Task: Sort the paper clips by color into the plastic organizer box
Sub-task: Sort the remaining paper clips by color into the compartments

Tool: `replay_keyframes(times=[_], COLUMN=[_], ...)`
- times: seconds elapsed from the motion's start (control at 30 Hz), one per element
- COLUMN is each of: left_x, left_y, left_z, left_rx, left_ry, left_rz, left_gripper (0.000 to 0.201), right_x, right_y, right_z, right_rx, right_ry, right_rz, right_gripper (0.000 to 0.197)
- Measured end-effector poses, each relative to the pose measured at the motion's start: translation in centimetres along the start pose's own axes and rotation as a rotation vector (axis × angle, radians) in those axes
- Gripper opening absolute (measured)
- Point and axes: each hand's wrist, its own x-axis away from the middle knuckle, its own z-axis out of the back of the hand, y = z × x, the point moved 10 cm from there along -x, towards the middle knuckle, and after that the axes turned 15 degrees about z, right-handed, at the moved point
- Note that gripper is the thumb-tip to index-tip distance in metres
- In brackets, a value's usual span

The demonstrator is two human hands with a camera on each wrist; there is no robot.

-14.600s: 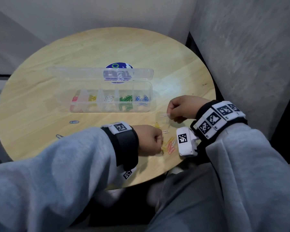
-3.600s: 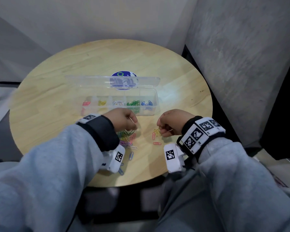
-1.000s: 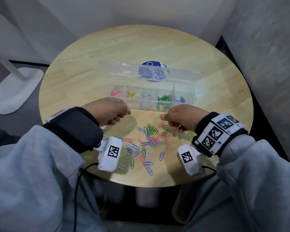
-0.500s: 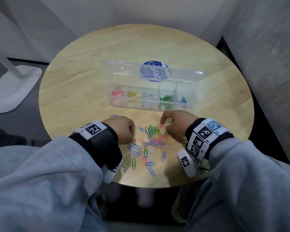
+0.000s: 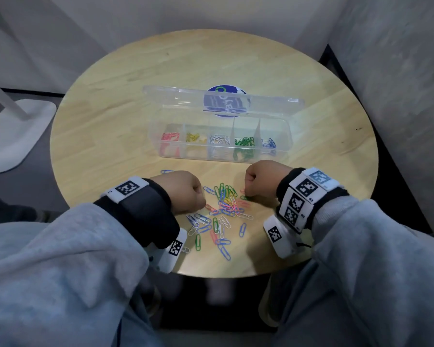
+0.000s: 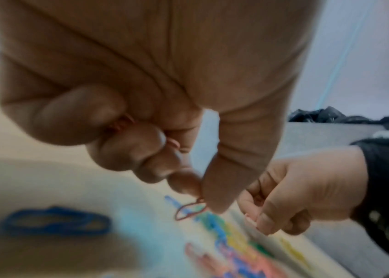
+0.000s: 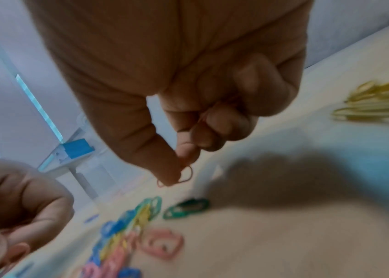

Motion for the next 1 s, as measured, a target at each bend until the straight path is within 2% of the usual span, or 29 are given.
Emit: replay_keyframes(times=[0.1, 0.23, 0.33, 0.47, 0.57, 0.67, 0.73, 0.8, 0.9, 1.0], left_x=[0.3, 0.6, 0.6, 0.3, -0.1, -0.5, -0.7, -0.6, 0.1, 0.4], left_y=[0.8, 1.4, 1.2, 0.6, 0.3, 0.3, 0.6, 1.2, 1.4, 1.2], left_z=[0.4, 1.4, 1.9, 1.7, 1.8, 1.9, 1.8, 1.0, -0.4, -0.4], left_rx=[0.204, 0.699, 0.964, 1.099, 1.149, 1.084, 0.893, 0.597, 0.227, 0.059], left_ry=[-0.121, -0.269, -0.338, -0.365, -0.333, -0.263, -0.195, -0.160, -0.103, 0.005], left_rz=[-0.066, -0.077, -0.081, -0.037, -0.006, -0.006, -0.026, -0.068, -0.106, -0.104], left_gripper=[0.014, 0.024, 0.027, 0.028, 0.028, 0.023, 0.021, 0.018, 0.006, 0.007], right_x=[0.5, 0.9, 0.9, 0.5, 0.4, 0.4, 0.5, 0.5, 0.6, 0.8], right_y=[0.4, 0.8, 1.0, 0.9, 0.8, 1.0, 1.0, 0.7, 0.1, -0.1], right_z=[1.2, 1.4, 0.8, -0.3, -0.8, -1.4, -2.1, -2.5, -2.2, -1.5], right_rx=[-0.165, -0.502, -0.665, -0.879, -0.895, -0.866, -0.833, -0.749, -0.514, -0.201], right_ry=[0.066, 0.102, 0.112, 0.104, 0.070, 0.042, -0.005, -0.041, -0.065, -0.052], right_rz=[-0.007, 0.009, 0.029, 0.040, 0.019, -0.038, -0.058, -0.046, 0.010, 0.025], right_gripper=[0.024, 0.025, 0.027, 0.029, 0.033, 0.026, 0.021, 0.021, 0.029, 0.032])
